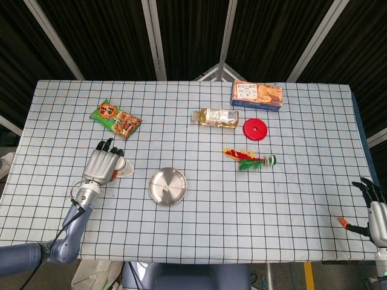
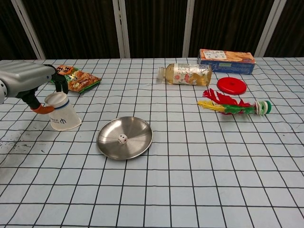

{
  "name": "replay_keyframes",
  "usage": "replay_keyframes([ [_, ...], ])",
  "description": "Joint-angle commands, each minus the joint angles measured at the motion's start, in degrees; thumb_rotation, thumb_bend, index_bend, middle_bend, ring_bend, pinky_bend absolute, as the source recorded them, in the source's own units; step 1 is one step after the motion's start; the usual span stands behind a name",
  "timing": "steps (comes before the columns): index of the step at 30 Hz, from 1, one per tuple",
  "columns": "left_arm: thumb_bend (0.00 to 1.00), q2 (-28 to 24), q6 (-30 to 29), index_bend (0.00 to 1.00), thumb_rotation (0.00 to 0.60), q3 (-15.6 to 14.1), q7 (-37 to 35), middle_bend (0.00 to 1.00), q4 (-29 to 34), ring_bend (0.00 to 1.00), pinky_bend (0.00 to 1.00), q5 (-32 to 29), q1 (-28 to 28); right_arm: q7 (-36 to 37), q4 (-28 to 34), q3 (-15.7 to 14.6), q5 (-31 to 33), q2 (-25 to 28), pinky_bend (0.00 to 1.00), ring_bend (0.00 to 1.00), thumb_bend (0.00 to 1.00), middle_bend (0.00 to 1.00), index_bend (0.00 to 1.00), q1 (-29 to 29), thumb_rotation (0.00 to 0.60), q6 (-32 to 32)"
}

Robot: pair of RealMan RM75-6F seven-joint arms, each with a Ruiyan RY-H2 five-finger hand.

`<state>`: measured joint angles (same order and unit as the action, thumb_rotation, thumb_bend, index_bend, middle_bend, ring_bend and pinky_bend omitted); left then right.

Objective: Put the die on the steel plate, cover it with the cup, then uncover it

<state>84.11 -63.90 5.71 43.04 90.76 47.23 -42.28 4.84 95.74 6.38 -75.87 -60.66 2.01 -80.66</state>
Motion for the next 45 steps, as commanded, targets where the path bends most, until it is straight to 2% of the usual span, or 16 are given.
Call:
replay_keyframes([
  [1, 0.56, 0.05, 0.0, 0.35, 0.6, -0.13, 0.06, 0.4, -0.12, 0.08, 0.13, -0.11, 0.09, -0.05, 0.07, -0.05, -0.02, 0.0, 0.03, 0.14, 0.1, 0.13, 0.21, 0.0, 0.6, 0.04],
  [11, 0.58, -0.85, -0.38, 0.36, 0.6, 0.41, -1.12, 0.42, 0.86, 0.1, 0.13, 0.44, 0.38, -0.16, 0.06, -0.12, -0.15, -0.13, 0.03, 0.14, 0.1, 0.13, 0.21, 0.07, 0.6, 0.08],
  [15, 0.59, -3.54, -1.54, 0.37, 0.6, 2.07, -3.57, 0.42, 4.61, 0.1, 0.13, 2.74, 0.62, -0.08, 0.13, -0.07, -0.21, -0.08, 0.03, 0.14, 0.1, 0.13, 0.21, 0.1, 0.6, 0.03],
  [23, 0.59, -10.01, -4.91, 0.37, 0.6, 5.25, -3.9, 0.42, 14.83, 0.1, 0.13, 5.7, 0.55, 0.61, 0.42, -0.09, -0.49, 0.21, 0.03, 0.14, 0.1, 0.13, 0.21, -0.17, 0.6, -0.42],
  [28, 0.59, -11.4, -4.6, 0.38, 0.6, 6.67, -3.98, 0.42, 19.93, 0.1, 0.13, 6.38, -0.43, 0.92, 0.6, -0.07, -0.66, 0.39, 0.03, 0.14, 0.1, 0.13, 0.21, -0.28, 0.6, -0.67],
  [32, 0.59, -10.02, -2.17, 0.38, 0.6, 6.1, -2.74, 0.42, 21.72, 0.1, 0.13, 5.65, -2.16, 1.39, 0.52, 0.02, -0.64, 0.55, 0.03, 0.14, 0.1, 0.13, 0.21, -0.42, 0.6, -0.89],
  [37, 0.58, -5.34, 0.9, 0.39, 0.6, 5.84, -1.23, 0.42, 21.24, 0.1, 0.13, 1.94, -5.28, 2.29, 0.1, 0.13, -0.4, 0.85, 0.03, 0.14, 0.1, 0.14, 0.21, -0.73, 0.6, -1.13],
  [45, 0.58, 0.67, -0.21, 0.39, 0.6, 4.73, 4.57, 0.42, 18.02, 0.1, 0.13, -1.19, -8.94, 3.31, -0.4, 0.24, -0.1, 1.16, 0.03, 0.14, 0.1, 0.13, 0.21, -1.06, 0.6, -1.27],
])
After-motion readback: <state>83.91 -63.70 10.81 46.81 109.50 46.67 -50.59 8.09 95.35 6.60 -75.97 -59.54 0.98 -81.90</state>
